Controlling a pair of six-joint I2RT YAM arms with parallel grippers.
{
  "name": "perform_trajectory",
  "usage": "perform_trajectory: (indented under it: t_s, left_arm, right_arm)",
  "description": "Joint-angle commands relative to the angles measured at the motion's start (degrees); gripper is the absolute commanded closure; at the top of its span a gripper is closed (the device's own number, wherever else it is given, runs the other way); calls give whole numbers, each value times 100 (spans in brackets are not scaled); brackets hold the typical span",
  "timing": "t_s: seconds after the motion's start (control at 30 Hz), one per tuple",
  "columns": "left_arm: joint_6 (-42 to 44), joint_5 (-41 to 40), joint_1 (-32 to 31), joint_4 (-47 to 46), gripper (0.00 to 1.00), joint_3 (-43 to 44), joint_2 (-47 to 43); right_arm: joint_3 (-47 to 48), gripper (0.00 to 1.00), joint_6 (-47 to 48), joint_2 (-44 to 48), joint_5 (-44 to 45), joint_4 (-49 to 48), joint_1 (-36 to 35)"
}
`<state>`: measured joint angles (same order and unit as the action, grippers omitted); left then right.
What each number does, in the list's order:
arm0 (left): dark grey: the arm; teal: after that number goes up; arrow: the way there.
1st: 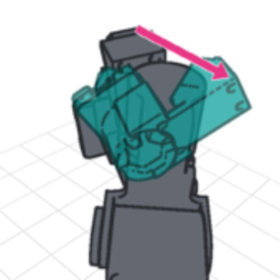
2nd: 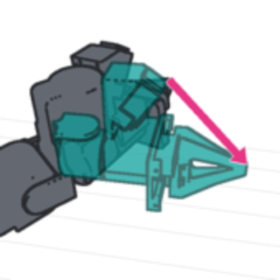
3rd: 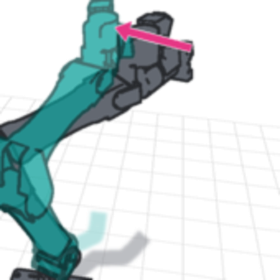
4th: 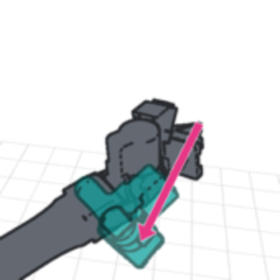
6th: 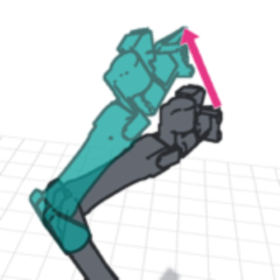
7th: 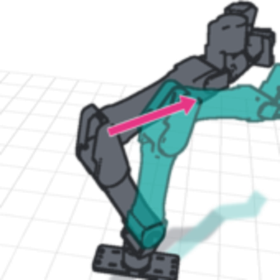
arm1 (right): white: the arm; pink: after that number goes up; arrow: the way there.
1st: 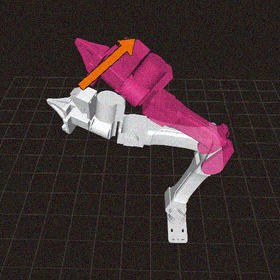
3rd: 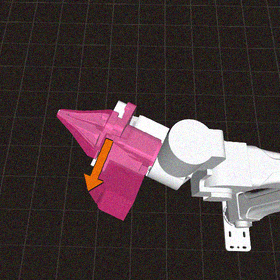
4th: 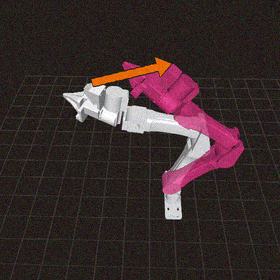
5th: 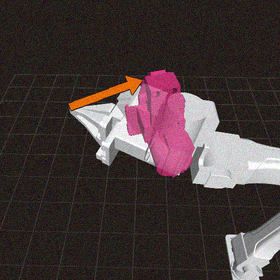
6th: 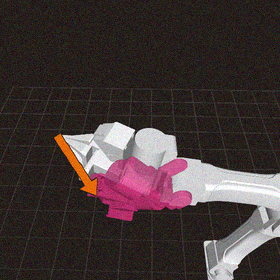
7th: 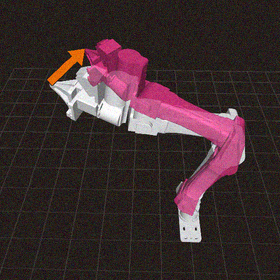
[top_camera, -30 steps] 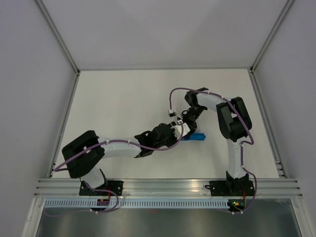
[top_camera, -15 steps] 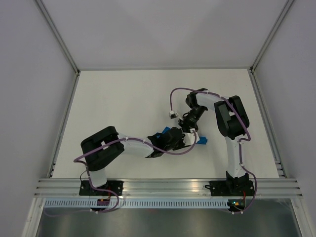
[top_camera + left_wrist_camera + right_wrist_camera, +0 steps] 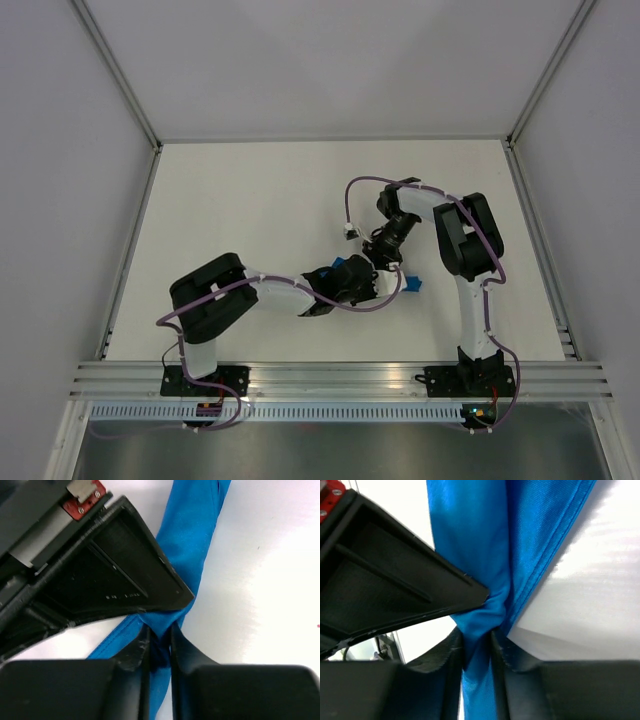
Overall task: Fold the napkin, place the utensils inside, and roll it up
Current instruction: Roll the napkin with the utensil
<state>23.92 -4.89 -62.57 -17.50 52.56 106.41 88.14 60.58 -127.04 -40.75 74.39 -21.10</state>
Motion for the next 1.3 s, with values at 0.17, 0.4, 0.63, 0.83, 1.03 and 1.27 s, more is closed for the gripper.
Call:
perform_trajectory:
  t_s: [0.17,0.4,0.63,0.83,1.03,1.27]
  left_arm:
    - [-89,936,209,633,96,238,328]
    - [-212,1516,376,993,98,396,433]
    - [-344,1982,561,1301,98,554,530]
    - [-529,2571,833,1897,98,931,767]
    - [-792,3318,1263,2575,98,1467,1241]
    - [-1021,4276,1756,3278,98,2213,1786]
  right_arm:
    - [-25,38,236,-5,525,-671,54]
    - [1,20,-405,618,454,-1058,247]
    - [54,9,-915,1164,270,-1365,607]
    - [-95,8,-1644,1709,-54,-2102,1203]
    - [-726,8,-2006,2622,-319,-3061,1845]
    - [-2912,4,-1699,4300,23,-4669,1855]
